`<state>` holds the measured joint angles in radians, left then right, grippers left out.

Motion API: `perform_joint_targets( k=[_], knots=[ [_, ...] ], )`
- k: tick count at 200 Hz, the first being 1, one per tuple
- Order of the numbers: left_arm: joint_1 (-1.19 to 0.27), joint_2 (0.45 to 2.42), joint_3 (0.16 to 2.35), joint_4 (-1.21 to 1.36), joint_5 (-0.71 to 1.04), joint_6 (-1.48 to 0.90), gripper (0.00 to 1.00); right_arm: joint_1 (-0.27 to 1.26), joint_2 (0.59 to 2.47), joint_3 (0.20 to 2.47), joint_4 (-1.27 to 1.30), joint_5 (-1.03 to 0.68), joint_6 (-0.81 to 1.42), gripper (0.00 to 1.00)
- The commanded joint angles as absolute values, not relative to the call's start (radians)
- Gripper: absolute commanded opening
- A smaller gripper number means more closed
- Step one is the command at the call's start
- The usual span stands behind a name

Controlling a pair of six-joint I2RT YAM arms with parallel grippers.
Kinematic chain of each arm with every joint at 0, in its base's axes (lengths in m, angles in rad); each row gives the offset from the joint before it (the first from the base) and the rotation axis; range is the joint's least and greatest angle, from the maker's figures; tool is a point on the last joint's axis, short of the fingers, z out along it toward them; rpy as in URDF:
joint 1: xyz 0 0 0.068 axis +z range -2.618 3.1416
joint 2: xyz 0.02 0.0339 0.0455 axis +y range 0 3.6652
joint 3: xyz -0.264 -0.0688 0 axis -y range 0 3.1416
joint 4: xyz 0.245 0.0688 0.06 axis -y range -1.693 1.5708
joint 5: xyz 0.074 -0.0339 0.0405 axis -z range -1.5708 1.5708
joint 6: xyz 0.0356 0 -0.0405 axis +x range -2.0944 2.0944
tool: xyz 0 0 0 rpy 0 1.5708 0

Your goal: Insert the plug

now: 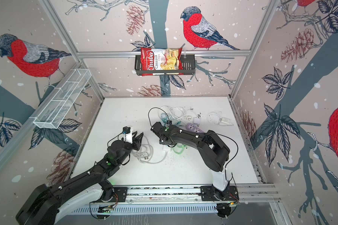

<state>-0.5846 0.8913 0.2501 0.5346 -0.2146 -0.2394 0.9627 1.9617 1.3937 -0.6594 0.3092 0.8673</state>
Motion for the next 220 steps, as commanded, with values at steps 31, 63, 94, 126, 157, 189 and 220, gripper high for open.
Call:
perform_joint_targets(
  k=[31, 63, 94, 126, 157, 189, 220],
  knots=[
    [-0.505, 0.756, 0.225, 0.425, -0.3, -0.318, 0.49, 0.965, 2.237, 1.731, -0.695, 0.089, 0.713, 0.05],
    [-0.504, 0.742, 0.24, 0.371, -0.319, -0.311, 0.5, 0.957, 2.413, 2.007, -0.758, 0.077, 0.678, 0.06],
    [-0.504, 0.721, 0.247, 0.328, -0.324, -0.314, 0.49, 0.935, 2.528, 2.175, -0.769, 0.053, 0.681, 0.07],
    [-0.503, 0.686, 0.232, 0.306, -0.339, -0.316, 0.5, 0.925, 2.609, 2.281, -0.774, 0.028, 0.663, 0.08],
    [-0.502, 0.686, 0.237, 0.288, -0.357, -0.305, 0.51, 0.925, 2.629, 2.287, -0.741, 0.03, 0.657, 0.12],
    [-0.503, 0.69, 0.24, 0.276, -0.373, -0.313, 0.51, 0.928, 2.621, 2.318, -0.765, 0.079, 0.647, 0.18],
    [-0.503, 0.682, 0.22, 0.287, -0.377, -0.332, 0.51, 0.934, 2.586, 2.305, -0.773, 0.108, 0.643, 0.3]
  ],
)
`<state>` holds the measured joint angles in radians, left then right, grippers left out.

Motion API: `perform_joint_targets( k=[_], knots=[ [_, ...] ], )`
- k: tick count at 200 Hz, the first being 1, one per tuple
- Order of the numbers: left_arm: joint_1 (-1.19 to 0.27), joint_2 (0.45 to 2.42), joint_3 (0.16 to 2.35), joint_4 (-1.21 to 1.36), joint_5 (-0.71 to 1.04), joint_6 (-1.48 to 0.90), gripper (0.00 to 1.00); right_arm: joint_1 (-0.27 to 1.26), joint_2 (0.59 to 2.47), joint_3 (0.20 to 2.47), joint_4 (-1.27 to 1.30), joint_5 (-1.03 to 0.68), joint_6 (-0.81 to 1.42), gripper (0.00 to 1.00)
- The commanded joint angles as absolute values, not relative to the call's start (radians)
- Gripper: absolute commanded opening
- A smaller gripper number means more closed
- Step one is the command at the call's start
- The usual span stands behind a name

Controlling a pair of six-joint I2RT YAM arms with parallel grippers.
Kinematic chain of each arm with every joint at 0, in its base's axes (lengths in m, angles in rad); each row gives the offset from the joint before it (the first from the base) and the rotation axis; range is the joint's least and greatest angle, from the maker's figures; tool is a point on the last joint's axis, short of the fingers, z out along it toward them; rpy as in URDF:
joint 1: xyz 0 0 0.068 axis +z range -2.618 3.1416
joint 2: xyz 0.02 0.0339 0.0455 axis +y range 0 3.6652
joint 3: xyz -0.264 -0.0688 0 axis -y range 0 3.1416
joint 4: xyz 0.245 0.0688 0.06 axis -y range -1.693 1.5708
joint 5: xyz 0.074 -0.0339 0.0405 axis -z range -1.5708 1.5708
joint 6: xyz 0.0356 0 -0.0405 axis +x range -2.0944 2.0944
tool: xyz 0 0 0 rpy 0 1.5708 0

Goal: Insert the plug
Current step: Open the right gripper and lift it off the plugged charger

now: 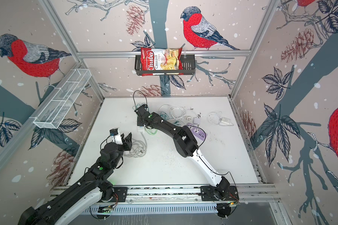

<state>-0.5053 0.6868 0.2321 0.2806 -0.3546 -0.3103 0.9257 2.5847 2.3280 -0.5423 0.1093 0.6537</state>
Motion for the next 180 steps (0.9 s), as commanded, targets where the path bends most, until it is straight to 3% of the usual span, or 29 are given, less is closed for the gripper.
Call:
perform_joint_targets(
  k=[1, 35, 62, 117, 180],
  knots=[
    [-0.503, 0.681, 0.219, 0.287, -0.375, -0.331, 0.51, 0.934, 2.585, 2.305, -0.772, 0.109, 0.643, 0.3],
    [-0.503, 0.679, 0.198, 0.296, -0.371, -0.34, 0.51, 0.945, 2.557, 2.308, -0.762, 0.112, 0.649, 0.46],
    [-0.503, 0.684, 0.192, 0.307, -0.37, -0.336, 0.52, 0.948, 2.546, 2.313, -0.76, 0.112, 0.653, 0.54],
    [-0.499, 0.692, 0.206, 0.308, -0.388, -0.333, 0.56, 0.973, 2.455, 2.277, -0.77, 0.08, 0.66, 0.61],
    [-0.497, 0.714, 0.28, 0.259, -0.429, -0.316, 0.6, 1.017, 2.208, 1.989, -0.674, 0.065, 0.676, 0.65]
  ],
)
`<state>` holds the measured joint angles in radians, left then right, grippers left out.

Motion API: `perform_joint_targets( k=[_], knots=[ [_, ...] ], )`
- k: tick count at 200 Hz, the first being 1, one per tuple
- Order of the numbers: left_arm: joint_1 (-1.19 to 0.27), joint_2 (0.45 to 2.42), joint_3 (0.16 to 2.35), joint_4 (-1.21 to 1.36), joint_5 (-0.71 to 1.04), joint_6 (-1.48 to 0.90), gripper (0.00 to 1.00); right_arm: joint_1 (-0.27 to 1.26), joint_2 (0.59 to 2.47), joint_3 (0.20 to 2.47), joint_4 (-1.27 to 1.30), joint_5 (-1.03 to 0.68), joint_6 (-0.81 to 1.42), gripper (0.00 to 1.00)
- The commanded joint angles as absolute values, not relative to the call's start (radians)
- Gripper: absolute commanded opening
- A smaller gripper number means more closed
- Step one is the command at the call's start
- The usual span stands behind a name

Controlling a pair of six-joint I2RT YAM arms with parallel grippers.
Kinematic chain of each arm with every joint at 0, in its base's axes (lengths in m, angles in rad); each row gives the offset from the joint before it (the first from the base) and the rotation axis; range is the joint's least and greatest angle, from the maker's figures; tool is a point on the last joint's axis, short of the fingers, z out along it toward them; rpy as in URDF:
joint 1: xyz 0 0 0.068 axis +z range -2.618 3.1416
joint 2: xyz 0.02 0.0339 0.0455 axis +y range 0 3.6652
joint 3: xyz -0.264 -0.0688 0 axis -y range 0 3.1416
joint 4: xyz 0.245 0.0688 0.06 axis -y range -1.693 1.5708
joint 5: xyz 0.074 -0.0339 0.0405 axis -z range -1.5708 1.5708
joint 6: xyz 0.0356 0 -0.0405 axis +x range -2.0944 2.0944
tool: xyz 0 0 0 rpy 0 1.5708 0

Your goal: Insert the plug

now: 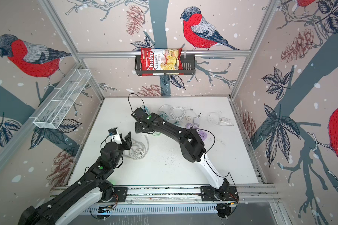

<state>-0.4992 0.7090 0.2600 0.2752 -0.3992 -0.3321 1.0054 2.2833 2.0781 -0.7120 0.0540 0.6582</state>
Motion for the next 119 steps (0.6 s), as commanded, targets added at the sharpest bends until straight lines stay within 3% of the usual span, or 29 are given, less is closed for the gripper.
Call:
perform_joint_targets(
  k=[1, 55, 119],
  knots=[
    [-0.497, 0.715, 0.281, 0.26, -0.43, -0.316, 0.6, 1.018, 2.202, 1.982, -0.672, 0.066, 0.677, 0.65],
    [-0.498, 0.802, 0.319, 0.287, -0.38, -0.308, 0.58, 1.01, 1.921, 1.643, -0.569, 0.176, 0.72, 0.63],
    [-0.492, 1.29, 0.551, 0.376, -0.27, -0.285, 0.55, 0.866, 1.652, 1.244, -0.519, 0.298, 0.764, 0.62]
  ],
)
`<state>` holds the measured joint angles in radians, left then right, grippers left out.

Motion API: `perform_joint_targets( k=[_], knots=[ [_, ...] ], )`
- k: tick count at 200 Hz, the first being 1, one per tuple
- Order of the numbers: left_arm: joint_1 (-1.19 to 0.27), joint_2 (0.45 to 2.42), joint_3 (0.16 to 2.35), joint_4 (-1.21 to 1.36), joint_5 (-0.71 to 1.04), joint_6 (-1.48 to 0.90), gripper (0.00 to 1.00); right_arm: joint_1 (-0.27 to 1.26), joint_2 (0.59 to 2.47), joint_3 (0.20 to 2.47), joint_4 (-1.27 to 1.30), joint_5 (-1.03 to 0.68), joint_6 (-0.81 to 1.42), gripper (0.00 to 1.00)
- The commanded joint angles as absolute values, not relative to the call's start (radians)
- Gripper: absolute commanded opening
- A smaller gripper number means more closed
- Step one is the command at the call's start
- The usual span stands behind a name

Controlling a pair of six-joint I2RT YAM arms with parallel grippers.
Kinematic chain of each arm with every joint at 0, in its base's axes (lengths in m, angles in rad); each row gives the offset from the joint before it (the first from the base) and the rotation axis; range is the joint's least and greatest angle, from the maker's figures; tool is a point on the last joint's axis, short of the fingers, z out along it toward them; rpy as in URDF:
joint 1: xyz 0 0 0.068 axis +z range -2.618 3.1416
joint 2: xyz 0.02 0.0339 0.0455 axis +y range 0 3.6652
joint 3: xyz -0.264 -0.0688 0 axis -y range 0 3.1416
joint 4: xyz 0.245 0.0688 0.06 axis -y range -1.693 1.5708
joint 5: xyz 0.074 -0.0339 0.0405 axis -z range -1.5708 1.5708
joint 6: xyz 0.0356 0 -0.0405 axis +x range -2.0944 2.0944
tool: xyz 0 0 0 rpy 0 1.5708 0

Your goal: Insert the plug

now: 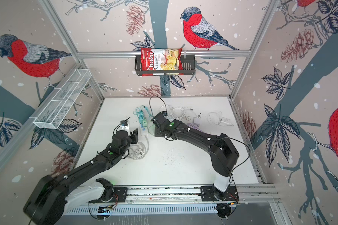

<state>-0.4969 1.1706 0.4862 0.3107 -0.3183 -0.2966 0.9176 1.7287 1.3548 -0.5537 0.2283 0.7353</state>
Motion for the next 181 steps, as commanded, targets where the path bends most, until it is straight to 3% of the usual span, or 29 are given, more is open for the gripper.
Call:
perform_joint_targets(
  k=[1, 58, 122, 181],
  knots=[
    [-0.492, 1.295, 0.553, 0.379, -0.265, -0.285, 0.55, 0.863, 1.648, 1.238, -0.517, 0.298, 0.764, 0.62],
    [-0.419, 1.449, 0.617, 0.478, -0.13, -0.396, 0.54, 0.741, 1.478, 1.016, -0.434, 0.254, 0.74, 0.62],
    [-0.307, 1.566, 0.582, 0.713, 0.146, -0.539, 0.48, 0.727, 1.485, 0.987, -0.395, 0.22, 0.707, 0.61],
    [-0.301, 1.601, 0.598, 0.719, 0.211, -0.537, 0.45, 0.718, 1.49, 0.973, -0.37, 0.197, 0.69, 0.61]
  ],
)
